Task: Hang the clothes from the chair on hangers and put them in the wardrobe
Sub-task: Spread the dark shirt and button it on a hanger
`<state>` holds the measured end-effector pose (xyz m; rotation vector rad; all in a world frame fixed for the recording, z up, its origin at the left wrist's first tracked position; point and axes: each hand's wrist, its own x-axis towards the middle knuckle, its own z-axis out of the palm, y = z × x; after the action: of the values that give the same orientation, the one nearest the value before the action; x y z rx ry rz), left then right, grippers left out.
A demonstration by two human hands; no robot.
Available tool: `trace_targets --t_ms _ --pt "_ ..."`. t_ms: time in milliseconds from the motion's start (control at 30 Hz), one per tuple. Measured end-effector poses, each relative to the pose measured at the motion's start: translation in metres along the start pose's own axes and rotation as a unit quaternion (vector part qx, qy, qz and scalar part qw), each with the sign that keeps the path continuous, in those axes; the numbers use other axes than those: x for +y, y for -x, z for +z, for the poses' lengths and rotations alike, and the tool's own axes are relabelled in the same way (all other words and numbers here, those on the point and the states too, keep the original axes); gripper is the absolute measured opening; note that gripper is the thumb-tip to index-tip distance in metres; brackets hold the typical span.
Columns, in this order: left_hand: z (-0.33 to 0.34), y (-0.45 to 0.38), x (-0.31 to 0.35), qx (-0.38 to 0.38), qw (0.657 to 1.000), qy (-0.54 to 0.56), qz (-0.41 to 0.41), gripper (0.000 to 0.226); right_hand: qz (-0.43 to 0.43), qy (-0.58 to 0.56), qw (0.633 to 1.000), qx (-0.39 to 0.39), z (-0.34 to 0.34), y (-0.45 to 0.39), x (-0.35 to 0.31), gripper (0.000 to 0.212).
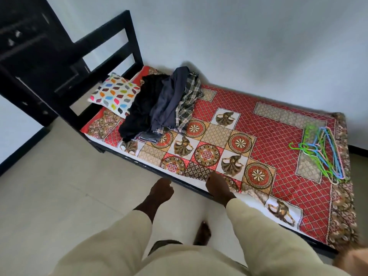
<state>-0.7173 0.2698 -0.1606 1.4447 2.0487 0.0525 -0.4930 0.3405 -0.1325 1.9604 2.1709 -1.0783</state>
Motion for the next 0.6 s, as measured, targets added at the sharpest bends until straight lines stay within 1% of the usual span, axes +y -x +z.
trace_targets --t_ms 100,167,233,333,433,533,600 --pt "-0.039 -0.055 0.015 -0.002 1.0 0.011 -0.008 0.04 0.003 -0.007 1.0 -0.007 -0.029 -0.054 -0.02 0.026" --pt "-0.064 -0.1 0.02 -0.009 1.0 0.018 -0.021 0.047 0.004 -0.005 1.0 -0.009 -0.045 -0.093 -0.036 0.024" --pt "-0.086 -0.144 0.022 -0.005 0.999 0.025 -0.028 0.049 0.006 -0.013 1.0 -0.008 -0.06 -0.126 -0.051 0.028" --pt "-0.122 -0.224 0.025 -0.016 1.0 0.006 -0.011 0.047 0.03 -0.016 0.999 0.003 -0.082 -0.189 -0.077 0.042" --pt "-0.152 -0.311 0.027 -0.038 0.999 -0.005 -0.004 0.036 0.028 -0.037 0.999 0.008 -0.098 -0.259 -0.106 0.05" --pt "-0.178 -0.392 0.024 -0.047 0.998 0.023 -0.031 0.026 0.049 -0.035 0.998 0.006 -0.106 -0.33 -0.136 0.051" --pt "-0.193 -0.447 0.021 -0.051 0.997 0.046 -0.046 0.026 0.069 -0.033 0.997 -0.02 -0.112 -0.38 -0.156 0.054"
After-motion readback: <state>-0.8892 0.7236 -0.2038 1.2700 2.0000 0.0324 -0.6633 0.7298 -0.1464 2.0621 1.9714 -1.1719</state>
